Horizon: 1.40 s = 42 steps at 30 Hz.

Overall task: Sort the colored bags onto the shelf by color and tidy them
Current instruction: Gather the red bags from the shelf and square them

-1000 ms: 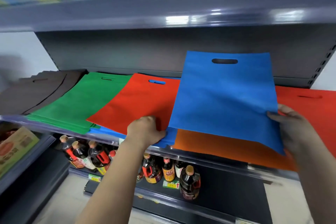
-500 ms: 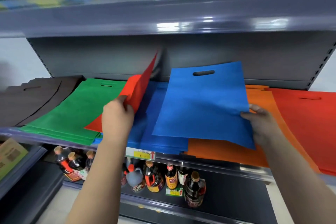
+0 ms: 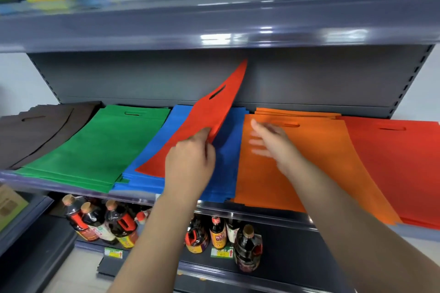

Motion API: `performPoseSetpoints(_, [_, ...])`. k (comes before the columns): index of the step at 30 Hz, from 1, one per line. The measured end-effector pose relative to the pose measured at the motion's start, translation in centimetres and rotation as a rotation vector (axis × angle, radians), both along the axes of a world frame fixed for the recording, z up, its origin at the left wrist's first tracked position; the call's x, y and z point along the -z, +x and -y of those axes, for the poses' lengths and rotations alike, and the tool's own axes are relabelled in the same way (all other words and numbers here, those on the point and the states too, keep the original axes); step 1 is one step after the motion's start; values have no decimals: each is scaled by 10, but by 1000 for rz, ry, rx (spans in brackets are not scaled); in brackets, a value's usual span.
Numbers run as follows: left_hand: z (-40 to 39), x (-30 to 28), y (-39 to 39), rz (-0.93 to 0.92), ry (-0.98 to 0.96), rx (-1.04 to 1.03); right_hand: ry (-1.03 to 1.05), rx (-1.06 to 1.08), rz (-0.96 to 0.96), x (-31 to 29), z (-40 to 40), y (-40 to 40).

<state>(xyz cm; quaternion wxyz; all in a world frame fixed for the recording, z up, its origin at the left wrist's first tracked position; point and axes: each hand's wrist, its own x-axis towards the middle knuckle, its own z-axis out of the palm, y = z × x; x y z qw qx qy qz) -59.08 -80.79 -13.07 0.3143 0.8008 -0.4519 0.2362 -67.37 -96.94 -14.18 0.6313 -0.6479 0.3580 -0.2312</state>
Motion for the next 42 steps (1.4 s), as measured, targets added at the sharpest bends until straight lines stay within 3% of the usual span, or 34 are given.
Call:
performPoseSetpoints(2, [18, 6, -27, 63, 76, 38, 219, -128, 66, -9, 3, -19])
performPoseSetpoints(5, [44, 17, -64, 96, 158, 221, 195, -67, 108, -14, 19, -50])
performPoseSetpoints(10, [87, 21, -108, -323, 131, 561, -115, 3, -124, -1, 57, -117])
performPoseSetpoints(12, [106, 25, -121, -461, 101, 547, -179, 57, -143, 4, 71, -144])
performPoseSetpoints(15, [130, 32, -130, -529, 124, 400, -264, 145, -131, 7, 97, -184])
performPoseSetpoints(19, [154, 36, -148, -533, 133, 290, -279, 223, -107, 6, 133, -242])
performPoseSetpoints(29, [227, 60, -234, -440, 394, 305, -216, 385, -183, 24, 210, -354])
performPoseSetpoints(42, [253, 64, -279, -213, 655, 277, -170, 318, -353, 49, 239, -391])
